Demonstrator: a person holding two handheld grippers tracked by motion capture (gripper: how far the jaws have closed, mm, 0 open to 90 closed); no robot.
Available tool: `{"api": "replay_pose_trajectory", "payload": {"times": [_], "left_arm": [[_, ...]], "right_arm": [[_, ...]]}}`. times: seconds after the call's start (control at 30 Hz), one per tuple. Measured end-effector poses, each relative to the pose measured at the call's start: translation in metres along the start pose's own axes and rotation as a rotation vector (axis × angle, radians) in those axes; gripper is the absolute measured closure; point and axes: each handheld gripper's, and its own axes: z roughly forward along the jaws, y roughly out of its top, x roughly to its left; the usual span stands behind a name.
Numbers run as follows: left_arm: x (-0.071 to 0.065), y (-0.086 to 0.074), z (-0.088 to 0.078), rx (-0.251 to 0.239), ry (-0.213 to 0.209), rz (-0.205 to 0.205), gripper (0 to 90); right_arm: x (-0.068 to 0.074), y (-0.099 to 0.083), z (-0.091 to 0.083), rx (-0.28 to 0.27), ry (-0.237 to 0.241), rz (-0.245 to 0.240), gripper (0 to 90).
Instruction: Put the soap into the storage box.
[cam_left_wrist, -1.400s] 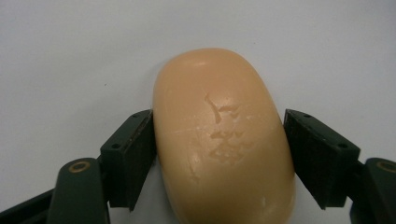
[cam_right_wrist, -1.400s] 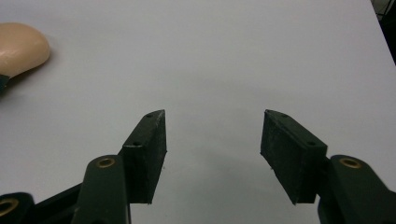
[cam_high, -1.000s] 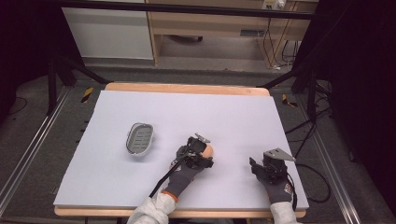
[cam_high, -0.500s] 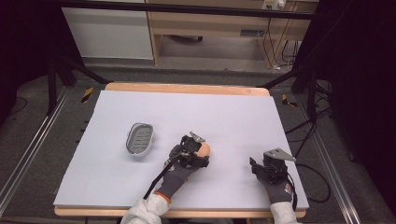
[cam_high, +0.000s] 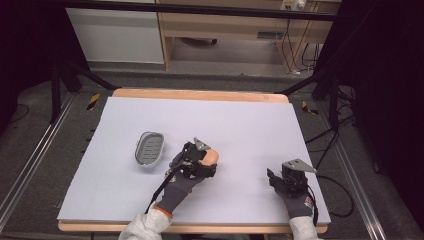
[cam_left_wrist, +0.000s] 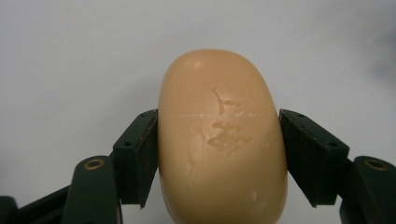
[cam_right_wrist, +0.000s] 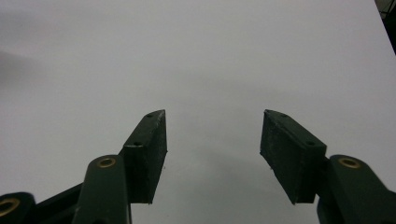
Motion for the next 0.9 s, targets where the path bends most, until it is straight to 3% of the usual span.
{"api": "replay_pose_trajectory", "payload": {"times": [0.4,0.9], "left_arm": [[0.018,-0.003,-0.023,-0.031,0.012,-0.01,32.0],[0.044,-0.011,-0.047,-0.07,0.037,-0.052,32.2]], "right_arm": [[0.0,0.0,0.0,0.0,0.0,-0.002,41.0],[0.002,0.0,0.0,-0.001,0.004,-0.004,41.2]]}}
